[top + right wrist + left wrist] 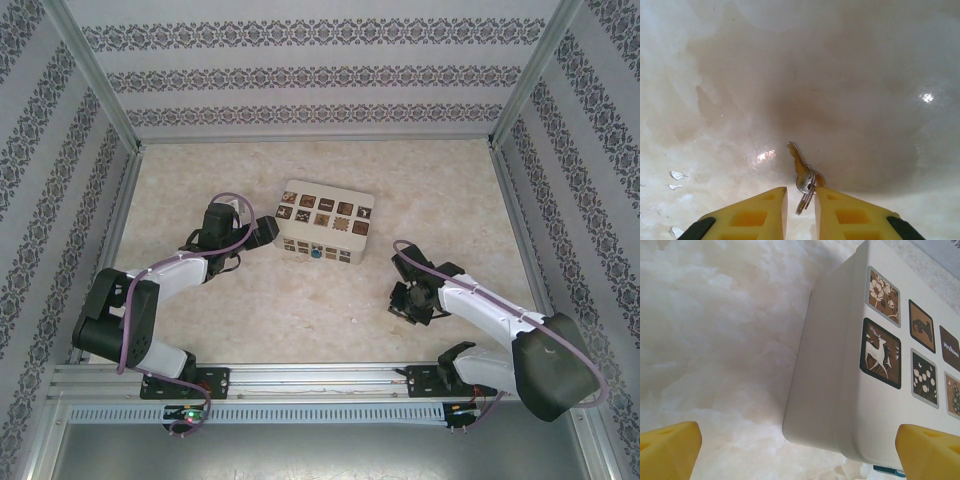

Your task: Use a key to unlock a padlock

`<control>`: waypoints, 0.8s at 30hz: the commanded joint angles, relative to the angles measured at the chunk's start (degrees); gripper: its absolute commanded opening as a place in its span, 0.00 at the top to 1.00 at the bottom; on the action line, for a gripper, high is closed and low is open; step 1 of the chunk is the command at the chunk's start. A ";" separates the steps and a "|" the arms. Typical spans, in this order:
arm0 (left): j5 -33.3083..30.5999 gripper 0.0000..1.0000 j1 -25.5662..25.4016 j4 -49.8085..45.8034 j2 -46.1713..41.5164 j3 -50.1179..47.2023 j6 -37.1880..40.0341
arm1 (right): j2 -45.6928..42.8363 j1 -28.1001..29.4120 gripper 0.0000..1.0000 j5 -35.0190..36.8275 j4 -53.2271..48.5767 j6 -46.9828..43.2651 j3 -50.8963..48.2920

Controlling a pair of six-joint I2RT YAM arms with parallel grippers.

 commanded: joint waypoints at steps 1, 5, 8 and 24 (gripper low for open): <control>0.77 0.01 0.96 0.13 -0.36 0.85 1.14 | 0.41 0.44 0.78 0.66 0.16 0.37 -1.29; 0.70 0.01 1.10 -0.22 -0.97 0.78 1.30 | 0.41 0.44 0.79 0.73 0.03 0.37 -2.08; 0.60 0.01 1.22 -0.40 -1.25 0.61 1.39 | 0.41 0.44 0.79 1.00 -0.15 0.29 -2.60; -1.14 0.01 1.83 -2.32 -5.34 0.17 2.17 | 3.03 0.43 0.93 1.27 2.73 -2.02 -3.25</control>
